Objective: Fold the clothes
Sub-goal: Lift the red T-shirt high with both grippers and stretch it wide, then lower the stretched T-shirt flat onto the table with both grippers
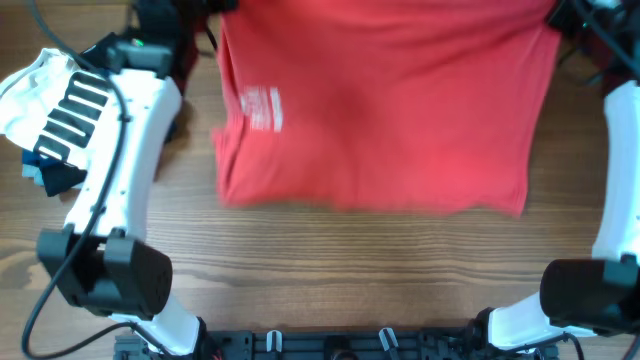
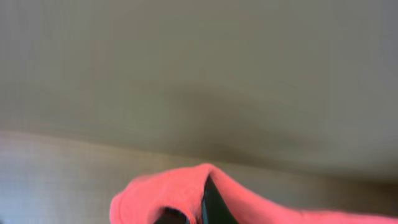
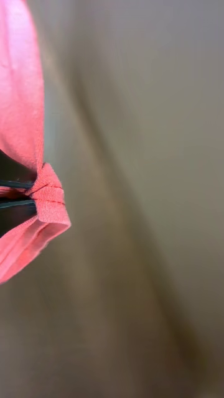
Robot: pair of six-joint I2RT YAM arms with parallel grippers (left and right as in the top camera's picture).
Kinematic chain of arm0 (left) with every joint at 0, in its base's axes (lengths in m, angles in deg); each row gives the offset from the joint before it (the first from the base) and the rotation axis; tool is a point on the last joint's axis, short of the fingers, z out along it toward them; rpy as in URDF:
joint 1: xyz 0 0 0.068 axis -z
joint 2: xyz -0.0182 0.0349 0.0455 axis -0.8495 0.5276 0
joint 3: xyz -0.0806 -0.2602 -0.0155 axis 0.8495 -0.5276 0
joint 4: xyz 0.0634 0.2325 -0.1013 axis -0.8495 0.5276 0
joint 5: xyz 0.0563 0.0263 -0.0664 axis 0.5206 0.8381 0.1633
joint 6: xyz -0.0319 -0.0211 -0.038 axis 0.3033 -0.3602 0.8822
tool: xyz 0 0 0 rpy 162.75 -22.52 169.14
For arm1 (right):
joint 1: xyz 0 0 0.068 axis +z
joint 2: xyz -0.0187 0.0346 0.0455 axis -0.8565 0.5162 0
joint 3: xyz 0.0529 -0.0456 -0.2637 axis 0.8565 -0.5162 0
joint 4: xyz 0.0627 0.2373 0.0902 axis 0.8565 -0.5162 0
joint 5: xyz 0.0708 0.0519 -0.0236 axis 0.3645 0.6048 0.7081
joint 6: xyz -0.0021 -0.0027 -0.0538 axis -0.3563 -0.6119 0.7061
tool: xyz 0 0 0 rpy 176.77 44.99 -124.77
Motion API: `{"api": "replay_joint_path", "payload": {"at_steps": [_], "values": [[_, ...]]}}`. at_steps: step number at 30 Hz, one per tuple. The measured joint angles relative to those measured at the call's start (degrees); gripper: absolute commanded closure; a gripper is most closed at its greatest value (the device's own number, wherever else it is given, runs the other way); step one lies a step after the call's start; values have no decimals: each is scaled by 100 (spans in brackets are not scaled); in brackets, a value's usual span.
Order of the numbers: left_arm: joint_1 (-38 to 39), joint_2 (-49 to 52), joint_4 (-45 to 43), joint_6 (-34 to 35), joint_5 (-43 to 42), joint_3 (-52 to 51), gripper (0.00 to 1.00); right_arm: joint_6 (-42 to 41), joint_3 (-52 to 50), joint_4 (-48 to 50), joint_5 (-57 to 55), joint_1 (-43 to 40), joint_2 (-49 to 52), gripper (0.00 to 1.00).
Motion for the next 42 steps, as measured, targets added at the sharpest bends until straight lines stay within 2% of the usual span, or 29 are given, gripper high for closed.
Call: {"api": "replay_joint_path", "payload": {"at_steps": [1,4,7,10,14,18,22,24,32,38,42], "values": [[-85,-7,142,-44,-2,953,96,0,396,15,13,0,-28,96],[-240,-74,514,-223,0,2361,96,52,1370,-411,26,0,-232,96],[-411,-345,1482,-350,2,3519,96,114,1919,-1095,-26,0,-557,96],[-455,-697,2667,-413,-31,3912,96,201,2035,-1967,-133,0,-695,96],[-413,-616,5237,-463,-238,4009,96,249,1982,-3298,-450,0,-258,96],[-310,341,6489,-496,-363,3591,96,474,1902,-4210,-658,0,531,96],[-199,1471,7130,-573,-439,2782,96,656,1860,-4892,-728,0,1244,95],[-164,1751,7211,-601,-459,2352,96,787,1733,-4909,-675,0,1399,96],[-149,1775,7163,-647,-479,752,96,1099,638,-4935,-505,0,1425,96],[-149,1550,7121,-647,-479,-70,96,1123,-815,-4695,-485,-13,1368,96],[-149,955,6979,-647,-474,-730,96,1123,-2094,-4175,-485,-70,935,96]]}}
